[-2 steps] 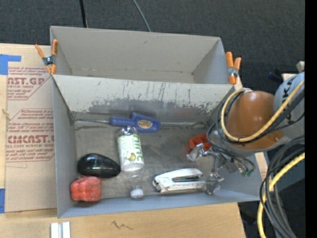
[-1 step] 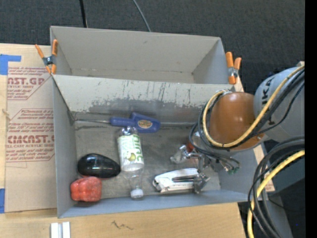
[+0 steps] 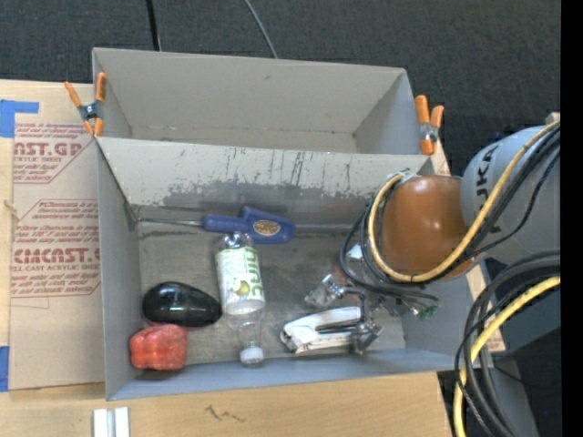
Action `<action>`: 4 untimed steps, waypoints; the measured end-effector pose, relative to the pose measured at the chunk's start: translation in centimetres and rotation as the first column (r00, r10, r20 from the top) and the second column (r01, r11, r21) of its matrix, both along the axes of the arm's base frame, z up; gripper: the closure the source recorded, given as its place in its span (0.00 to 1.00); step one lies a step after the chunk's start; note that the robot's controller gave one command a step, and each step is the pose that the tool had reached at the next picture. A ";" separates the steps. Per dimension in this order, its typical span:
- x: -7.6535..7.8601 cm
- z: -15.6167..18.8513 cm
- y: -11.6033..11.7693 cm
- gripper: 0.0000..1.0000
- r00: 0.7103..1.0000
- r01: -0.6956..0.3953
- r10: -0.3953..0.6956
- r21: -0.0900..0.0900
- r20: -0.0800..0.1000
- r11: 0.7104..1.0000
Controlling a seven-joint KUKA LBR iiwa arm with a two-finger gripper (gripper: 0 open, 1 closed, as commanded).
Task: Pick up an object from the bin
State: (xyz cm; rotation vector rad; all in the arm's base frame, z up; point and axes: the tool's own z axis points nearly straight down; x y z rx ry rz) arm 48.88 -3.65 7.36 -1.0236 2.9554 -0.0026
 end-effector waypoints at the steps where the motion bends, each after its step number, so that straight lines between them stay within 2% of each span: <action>1: 0.6 0.0 1.5 1.00 0.956 -0.292 0.292 -0.006 0.000 0.956; 3: 0.6 0.2 1.5 1.00 0.957 -0.291 0.291 -0.005 0.001 0.957; 4: 0.2 5.4 1.6 1.00 0.963 -0.270 0.270 -0.002 -0.009 0.963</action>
Offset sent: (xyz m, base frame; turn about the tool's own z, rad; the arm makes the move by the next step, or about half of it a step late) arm 0.0000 0.0000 0.0000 0.0000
